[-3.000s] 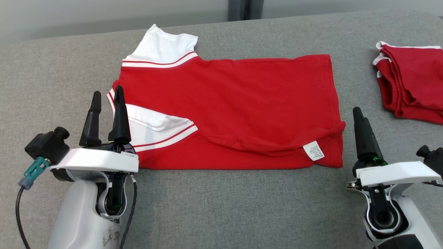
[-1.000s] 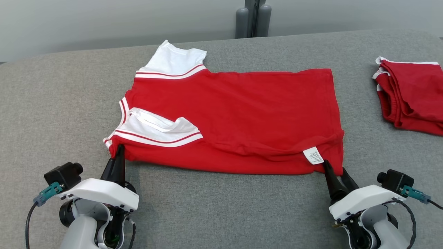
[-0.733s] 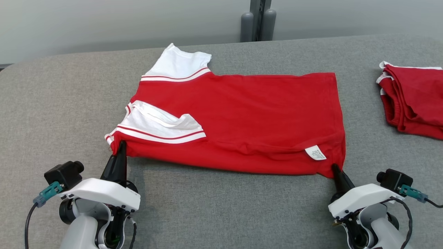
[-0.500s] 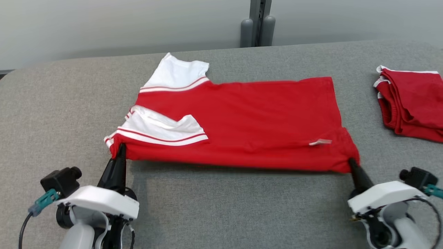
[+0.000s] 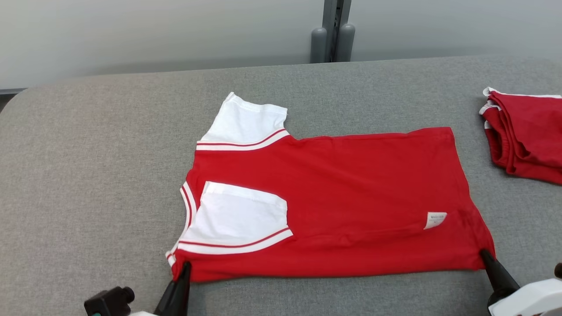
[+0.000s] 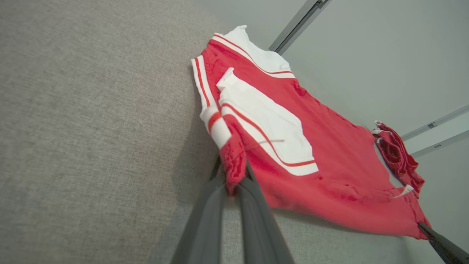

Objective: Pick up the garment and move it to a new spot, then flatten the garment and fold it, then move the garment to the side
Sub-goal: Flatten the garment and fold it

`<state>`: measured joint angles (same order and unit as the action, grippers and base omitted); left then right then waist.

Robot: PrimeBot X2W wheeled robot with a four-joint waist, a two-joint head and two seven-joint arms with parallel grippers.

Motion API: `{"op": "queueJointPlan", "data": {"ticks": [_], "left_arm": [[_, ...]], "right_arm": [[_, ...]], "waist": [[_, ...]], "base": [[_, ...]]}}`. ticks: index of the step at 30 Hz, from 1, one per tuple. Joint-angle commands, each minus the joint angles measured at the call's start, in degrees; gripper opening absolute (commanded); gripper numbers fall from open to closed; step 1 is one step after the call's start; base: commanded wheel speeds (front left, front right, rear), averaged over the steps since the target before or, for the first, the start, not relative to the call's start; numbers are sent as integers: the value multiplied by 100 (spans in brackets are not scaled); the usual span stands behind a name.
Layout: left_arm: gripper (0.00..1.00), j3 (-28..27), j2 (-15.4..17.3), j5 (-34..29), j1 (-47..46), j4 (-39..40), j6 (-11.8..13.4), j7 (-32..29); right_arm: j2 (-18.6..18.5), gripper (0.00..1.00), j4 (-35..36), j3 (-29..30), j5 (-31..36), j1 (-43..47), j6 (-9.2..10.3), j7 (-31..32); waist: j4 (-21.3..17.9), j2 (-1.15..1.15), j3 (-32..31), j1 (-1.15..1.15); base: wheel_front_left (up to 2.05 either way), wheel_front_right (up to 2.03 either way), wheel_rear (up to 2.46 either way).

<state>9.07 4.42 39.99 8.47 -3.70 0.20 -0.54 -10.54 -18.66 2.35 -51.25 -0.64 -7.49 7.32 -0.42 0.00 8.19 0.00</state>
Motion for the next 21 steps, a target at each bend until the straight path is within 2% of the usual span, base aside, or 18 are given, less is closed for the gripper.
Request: {"op": "queueJointPlan", "data": {"ticks": [1, 7, 11, 17, 18, 19, 20, 21], "left_arm": [[0, 13, 4, 46, 59, 47, 44, 2], [0, 188, -47, 64, 340, 41, 233, -45], [0, 114, -16, -18, 399, 15, 433, 9], [0, 33, 49, 52, 423, 109, 470, -28], [0, 26, 74, 54, 426, 130, 474, -33], [0, 15, 106, 47, 419, 155, 470, -43], [0, 4, 126, 54, 410, 174, 465, -58], [26, 10, 156, 58, 400, 203, 444, -76]], "right_arm": [[9, 0, 89, 83, 60, 94, -2, 25], [313, 0, 414, 265, 264, 419, -2, 134], [437, 0, 489, 412, 445, 509, -2, 186], [519, 0, 633, 613, 543, 564, -2, 218], [526, 14, 661, 641, 557, 565, -2, 207], [536, 33, 685, 660, 568, 572, -2, 216], [546, 77, 712, 674, 580, 582, -2, 235], [551, 100, 741, 698, 592, 589, -2, 240]], "waist": [[15, 0, 13, 0], [-34, 0, 29, 0], [-90, 0, 44, 0], [-156, 0, 62, 0], [-166, 0, 66, 0], [-172, 0, 70, 0], [-179, 0, 76, 0], [-189, 0, 79, 0]], "base": [[0, 0, 0], [0, 0, 0], [0, 0, 0], [0, 0, 0], [0, 0, 0], [0, 0, 0], [0, 0, 0], [0, 0, 0]]}}
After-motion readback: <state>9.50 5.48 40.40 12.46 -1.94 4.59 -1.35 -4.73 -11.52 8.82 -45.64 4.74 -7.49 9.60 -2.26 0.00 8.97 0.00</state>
